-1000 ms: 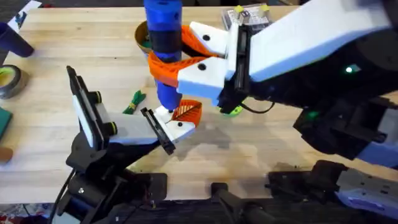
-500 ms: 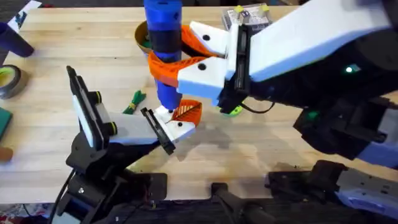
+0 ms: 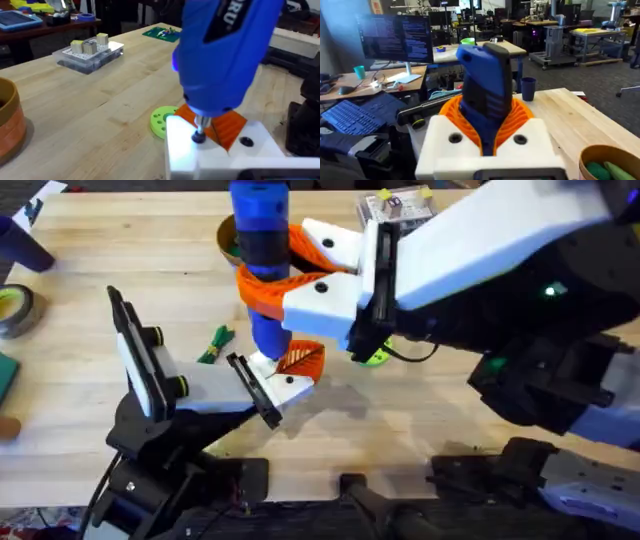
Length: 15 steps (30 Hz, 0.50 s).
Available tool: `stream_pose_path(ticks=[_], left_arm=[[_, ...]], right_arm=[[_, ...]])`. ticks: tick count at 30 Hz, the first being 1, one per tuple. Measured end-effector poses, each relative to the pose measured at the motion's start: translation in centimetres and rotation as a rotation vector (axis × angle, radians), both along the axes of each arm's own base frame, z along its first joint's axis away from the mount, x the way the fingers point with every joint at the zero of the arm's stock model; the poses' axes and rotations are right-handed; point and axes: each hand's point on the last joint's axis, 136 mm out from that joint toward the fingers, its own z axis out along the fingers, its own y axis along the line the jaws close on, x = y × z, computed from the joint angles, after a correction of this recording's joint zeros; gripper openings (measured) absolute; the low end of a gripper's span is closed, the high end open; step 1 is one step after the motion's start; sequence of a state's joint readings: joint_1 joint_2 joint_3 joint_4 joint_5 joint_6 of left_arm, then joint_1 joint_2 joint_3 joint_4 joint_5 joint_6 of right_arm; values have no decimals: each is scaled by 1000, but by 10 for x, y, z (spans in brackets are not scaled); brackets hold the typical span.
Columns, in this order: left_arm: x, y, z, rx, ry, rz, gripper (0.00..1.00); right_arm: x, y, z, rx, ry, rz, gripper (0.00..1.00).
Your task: Pick up the gripper from the table and insert it into the empty holder that is missing its gripper. Then pick up a screw, insert it into the mounting hole, and use the screwdriver to tighten it. Finally, clean up the table by picking up the vegetable and placing it into the bucket.
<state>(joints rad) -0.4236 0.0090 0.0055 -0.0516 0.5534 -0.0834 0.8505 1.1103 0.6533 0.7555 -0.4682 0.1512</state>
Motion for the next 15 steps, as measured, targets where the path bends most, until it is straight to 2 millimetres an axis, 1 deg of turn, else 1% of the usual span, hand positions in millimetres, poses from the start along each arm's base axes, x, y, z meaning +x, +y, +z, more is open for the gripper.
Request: stream_pose_path(ticks=[15], left_arm=[[0, 0, 0, 0, 0, -1, 13]], right_arm=[[0, 0, 0, 0, 7, 1, 82]])
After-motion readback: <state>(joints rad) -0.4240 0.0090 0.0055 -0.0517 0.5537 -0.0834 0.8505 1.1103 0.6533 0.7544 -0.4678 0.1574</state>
